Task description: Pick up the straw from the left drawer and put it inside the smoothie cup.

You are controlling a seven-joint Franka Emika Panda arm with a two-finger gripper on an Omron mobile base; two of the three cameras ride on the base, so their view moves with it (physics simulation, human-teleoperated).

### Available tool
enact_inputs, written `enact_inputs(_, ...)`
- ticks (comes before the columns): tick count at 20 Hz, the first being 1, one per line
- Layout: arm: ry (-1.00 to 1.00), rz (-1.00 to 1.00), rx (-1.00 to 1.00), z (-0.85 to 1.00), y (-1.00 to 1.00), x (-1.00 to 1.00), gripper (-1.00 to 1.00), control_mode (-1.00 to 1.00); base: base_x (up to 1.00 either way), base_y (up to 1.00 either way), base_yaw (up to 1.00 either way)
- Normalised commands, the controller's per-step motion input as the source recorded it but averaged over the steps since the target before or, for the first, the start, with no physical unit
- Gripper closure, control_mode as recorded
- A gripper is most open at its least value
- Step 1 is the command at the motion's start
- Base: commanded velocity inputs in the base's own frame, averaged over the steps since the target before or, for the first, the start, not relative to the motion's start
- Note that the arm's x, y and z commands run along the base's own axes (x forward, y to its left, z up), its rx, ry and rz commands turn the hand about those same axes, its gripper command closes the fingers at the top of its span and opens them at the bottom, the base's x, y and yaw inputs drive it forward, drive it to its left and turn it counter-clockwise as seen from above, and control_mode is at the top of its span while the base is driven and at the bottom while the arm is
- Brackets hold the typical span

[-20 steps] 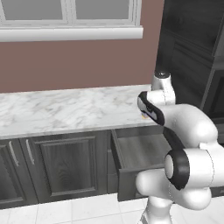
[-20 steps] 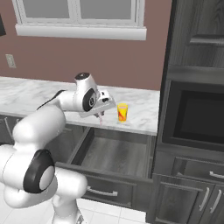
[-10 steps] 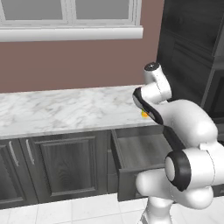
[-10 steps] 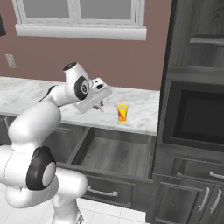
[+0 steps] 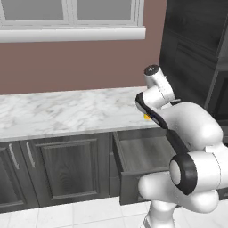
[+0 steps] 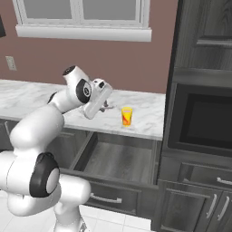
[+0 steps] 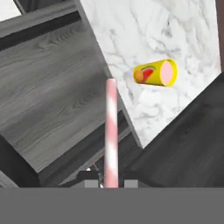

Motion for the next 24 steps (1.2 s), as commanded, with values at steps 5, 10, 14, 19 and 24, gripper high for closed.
enact_inputs(5, 0.06, 0.49, -0.05, 0.0, -0.28, 0.19, 1.0, -1.0, 0.0, 0.0, 0.0)
enact_inputs(10, 0.1, 0.47, -0.11, 0.0, -0.14, 0.28, 1.0, -1.0, 0.0, 0.0, 0.0)
enact_inputs(14, 0.22, 0.36, -0.31, -0.05, 0.0, 0.36, 1.0, -1.0, 0.0, 0.0, 0.0)
enact_inputs(19, 0.28, 0.25, -0.39, -0.03, 0.0, 0.28, 1.0, -1.0, 0.0, 0.0, 0.0)
enact_inputs(24, 0.16, 0.06, -0.35, 0.0, 0.0, 0.27, 1.0, -1.0, 0.0, 0.0, 0.0)
